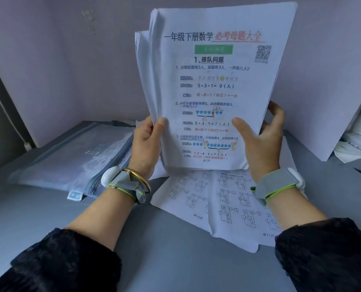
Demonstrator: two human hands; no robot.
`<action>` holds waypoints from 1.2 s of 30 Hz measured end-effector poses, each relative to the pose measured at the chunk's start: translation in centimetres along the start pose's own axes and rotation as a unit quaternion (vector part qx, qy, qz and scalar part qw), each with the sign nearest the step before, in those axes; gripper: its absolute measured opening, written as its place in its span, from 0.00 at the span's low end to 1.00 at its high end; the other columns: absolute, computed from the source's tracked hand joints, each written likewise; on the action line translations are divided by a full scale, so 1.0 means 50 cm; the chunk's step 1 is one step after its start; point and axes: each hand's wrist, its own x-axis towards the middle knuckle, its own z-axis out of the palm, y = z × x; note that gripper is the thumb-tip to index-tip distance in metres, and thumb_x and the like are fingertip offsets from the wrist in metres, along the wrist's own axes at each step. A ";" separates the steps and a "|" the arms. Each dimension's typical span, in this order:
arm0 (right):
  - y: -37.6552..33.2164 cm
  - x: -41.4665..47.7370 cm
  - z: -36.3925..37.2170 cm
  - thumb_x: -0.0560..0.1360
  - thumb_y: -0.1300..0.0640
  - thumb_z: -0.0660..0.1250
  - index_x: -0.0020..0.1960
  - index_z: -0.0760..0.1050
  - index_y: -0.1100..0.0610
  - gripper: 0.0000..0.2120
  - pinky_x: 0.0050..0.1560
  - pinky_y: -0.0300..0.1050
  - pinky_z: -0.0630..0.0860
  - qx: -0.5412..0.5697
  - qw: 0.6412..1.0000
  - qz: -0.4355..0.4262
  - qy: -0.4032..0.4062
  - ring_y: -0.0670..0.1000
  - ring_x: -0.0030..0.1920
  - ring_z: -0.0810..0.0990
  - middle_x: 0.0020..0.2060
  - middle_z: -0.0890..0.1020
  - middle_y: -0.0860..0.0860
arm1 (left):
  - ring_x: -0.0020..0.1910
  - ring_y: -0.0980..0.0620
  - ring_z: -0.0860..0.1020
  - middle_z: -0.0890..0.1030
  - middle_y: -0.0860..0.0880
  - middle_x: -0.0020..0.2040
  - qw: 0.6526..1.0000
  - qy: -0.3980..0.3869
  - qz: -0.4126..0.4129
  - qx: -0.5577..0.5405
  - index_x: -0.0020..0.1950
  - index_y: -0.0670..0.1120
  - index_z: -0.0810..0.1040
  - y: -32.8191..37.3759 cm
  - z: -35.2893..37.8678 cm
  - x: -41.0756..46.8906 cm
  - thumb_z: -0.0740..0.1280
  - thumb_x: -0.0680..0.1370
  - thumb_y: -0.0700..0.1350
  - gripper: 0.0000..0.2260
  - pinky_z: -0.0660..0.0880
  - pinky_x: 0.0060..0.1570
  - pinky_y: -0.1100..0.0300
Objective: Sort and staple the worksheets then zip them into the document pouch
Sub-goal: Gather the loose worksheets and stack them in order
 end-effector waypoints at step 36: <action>0.002 0.039 -0.064 0.74 0.51 0.69 0.46 0.78 0.55 0.07 0.42 0.39 0.78 -0.190 0.975 0.104 -0.041 0.47 0.41 0.81 0.42 0.82 0.47 | 0.35 0.45 0.80 0.82 0.39 0.41 0.976 -0.125 -0.178 0.016 0.54 0.36 0.79 -0.019 0.011 -0.010 0.60 0.82 0.50 0.17 0.81 0.38 0.54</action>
